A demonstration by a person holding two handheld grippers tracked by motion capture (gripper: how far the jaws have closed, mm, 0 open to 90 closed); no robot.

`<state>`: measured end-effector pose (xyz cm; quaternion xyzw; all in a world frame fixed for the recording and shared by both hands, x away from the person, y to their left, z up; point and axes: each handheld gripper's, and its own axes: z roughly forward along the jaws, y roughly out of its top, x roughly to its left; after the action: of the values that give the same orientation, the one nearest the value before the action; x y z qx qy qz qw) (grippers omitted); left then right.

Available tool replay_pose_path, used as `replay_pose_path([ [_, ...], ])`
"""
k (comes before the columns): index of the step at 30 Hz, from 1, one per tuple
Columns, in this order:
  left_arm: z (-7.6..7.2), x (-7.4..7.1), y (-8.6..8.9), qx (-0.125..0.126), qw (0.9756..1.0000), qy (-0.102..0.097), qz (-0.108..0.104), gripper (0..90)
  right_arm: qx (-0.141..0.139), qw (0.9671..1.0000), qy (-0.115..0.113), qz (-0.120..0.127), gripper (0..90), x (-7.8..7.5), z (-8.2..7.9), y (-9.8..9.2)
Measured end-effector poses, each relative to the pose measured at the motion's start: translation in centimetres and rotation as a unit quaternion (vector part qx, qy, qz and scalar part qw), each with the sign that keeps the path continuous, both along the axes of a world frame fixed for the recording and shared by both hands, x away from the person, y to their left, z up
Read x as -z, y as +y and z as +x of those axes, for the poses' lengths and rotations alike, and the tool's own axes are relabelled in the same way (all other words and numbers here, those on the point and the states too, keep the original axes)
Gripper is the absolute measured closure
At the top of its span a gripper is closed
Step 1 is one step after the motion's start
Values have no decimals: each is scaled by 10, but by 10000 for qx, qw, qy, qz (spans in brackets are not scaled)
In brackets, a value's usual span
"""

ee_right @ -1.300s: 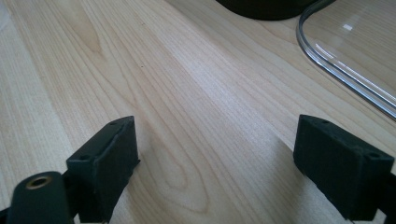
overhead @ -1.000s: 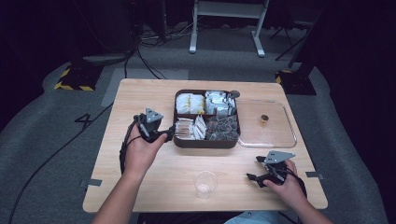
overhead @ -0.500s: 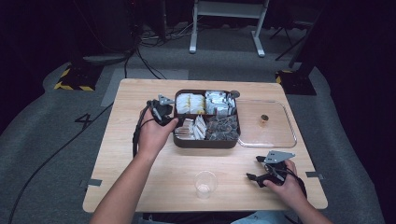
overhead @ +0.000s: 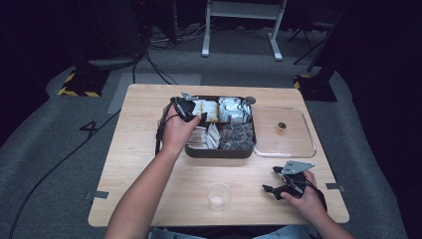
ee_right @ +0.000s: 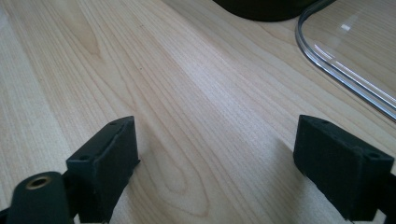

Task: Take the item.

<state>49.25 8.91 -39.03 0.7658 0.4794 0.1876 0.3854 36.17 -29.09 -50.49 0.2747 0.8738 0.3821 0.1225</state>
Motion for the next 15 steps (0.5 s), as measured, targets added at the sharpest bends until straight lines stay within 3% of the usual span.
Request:
replay_pose_path([
  [5,13,9,-10,8,9999,132,28,448,2,10000,2,-2,138,0,0,0],
  [9,26,17,-14,-127,9996,233,20,459,2,10000,2,-2,138,0,0,0],
  [15,42,30,-27,-243,9985,452,194,465,1,10000,1,-2,138,0,0,0],
])
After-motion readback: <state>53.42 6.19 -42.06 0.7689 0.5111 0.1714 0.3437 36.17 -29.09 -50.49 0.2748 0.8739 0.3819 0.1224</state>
